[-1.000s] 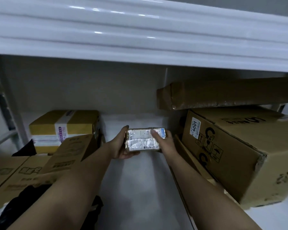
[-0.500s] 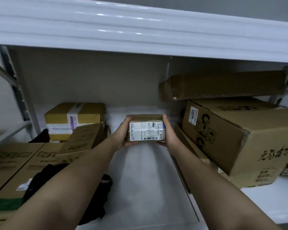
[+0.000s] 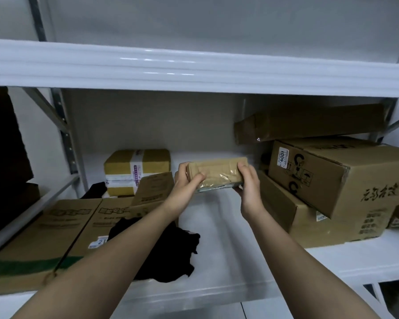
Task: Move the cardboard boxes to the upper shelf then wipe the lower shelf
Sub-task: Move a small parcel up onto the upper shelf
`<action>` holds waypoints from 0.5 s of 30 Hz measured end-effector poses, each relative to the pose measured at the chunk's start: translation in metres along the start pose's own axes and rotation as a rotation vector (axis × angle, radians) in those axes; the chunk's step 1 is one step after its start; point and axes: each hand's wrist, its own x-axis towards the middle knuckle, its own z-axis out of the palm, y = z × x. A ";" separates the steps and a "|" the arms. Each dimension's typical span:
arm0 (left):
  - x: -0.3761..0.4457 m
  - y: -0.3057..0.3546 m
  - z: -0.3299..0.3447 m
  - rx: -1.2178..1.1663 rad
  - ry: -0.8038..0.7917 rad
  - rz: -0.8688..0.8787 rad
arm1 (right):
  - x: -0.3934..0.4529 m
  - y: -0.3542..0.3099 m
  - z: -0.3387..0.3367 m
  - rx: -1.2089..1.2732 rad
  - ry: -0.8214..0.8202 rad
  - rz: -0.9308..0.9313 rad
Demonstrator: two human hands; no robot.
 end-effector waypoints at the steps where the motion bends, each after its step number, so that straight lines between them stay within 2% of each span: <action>1: -0.008 0.005 -0.004 0.013 -0.006 0.043 | -0.006 -0.005 0.003 -0.001 0.006 -0.044; 7: -0.053 0.045 -0.020 0.028 0.076 0.283 | -0.051 -0.047 0.022 -0.040 0.055 -0.321; 12: -0.073 0.071 -0.030 0.091 0.168 0.619 | -0.075 -0.081 0.028 -0.136 0.045 -0.652; 15: -0.076 0.088 -0.036 0.125 0.183 0.886 | -0.081 -0.104 0.028 -0.134 -0.003 -0.837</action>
